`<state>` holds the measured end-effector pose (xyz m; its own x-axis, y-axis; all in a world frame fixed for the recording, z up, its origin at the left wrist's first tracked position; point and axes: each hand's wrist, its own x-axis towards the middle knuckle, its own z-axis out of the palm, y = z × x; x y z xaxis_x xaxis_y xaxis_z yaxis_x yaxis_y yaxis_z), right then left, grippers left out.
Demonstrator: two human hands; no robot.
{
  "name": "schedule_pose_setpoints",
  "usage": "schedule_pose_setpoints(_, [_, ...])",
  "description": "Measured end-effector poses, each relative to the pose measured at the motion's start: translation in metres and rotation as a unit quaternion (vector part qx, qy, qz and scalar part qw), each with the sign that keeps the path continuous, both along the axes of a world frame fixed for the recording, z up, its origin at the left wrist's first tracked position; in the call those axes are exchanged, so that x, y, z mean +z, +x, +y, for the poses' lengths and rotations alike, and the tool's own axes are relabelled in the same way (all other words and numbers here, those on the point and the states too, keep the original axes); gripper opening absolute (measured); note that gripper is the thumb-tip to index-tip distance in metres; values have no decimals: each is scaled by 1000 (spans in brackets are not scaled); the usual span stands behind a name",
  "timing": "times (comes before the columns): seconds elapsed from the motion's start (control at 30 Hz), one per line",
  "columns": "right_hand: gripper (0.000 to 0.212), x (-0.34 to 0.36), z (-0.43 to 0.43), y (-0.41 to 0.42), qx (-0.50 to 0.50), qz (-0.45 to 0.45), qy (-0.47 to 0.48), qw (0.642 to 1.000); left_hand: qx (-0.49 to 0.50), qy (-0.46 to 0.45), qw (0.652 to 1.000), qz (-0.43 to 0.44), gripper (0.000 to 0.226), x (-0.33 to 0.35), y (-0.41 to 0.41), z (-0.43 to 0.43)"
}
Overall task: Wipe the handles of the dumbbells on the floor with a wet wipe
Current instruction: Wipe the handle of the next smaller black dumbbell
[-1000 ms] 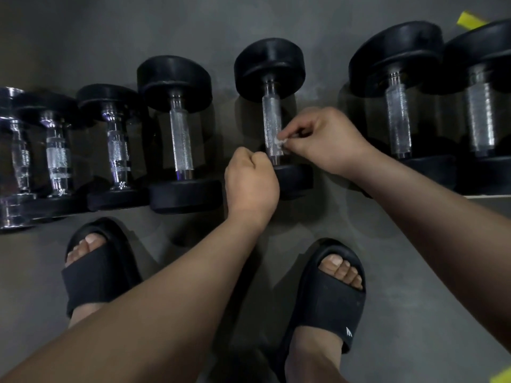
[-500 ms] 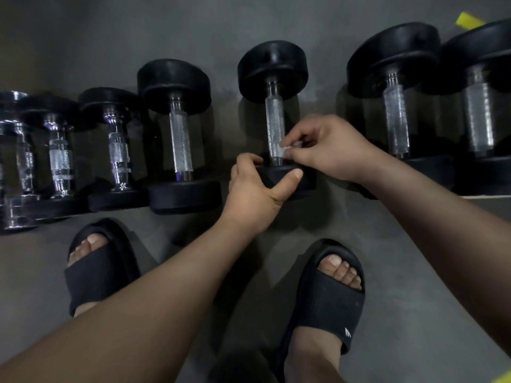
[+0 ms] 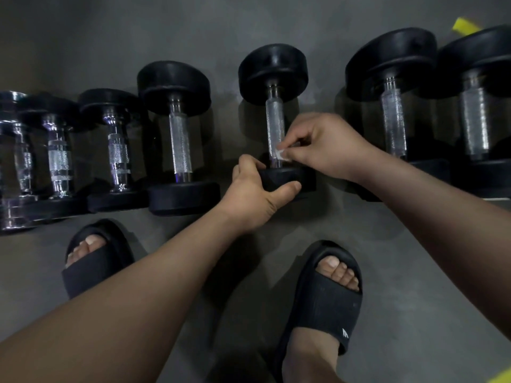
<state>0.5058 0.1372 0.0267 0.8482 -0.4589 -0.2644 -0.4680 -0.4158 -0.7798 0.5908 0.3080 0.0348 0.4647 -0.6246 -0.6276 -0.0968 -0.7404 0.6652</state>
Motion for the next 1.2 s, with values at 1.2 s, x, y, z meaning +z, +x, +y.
schedule_pose_setpoints(1.2, [13, -11, -11, 30, -105, -84, -149, 980, -78, 20, 996, -47, 65, 8, -1, -6])
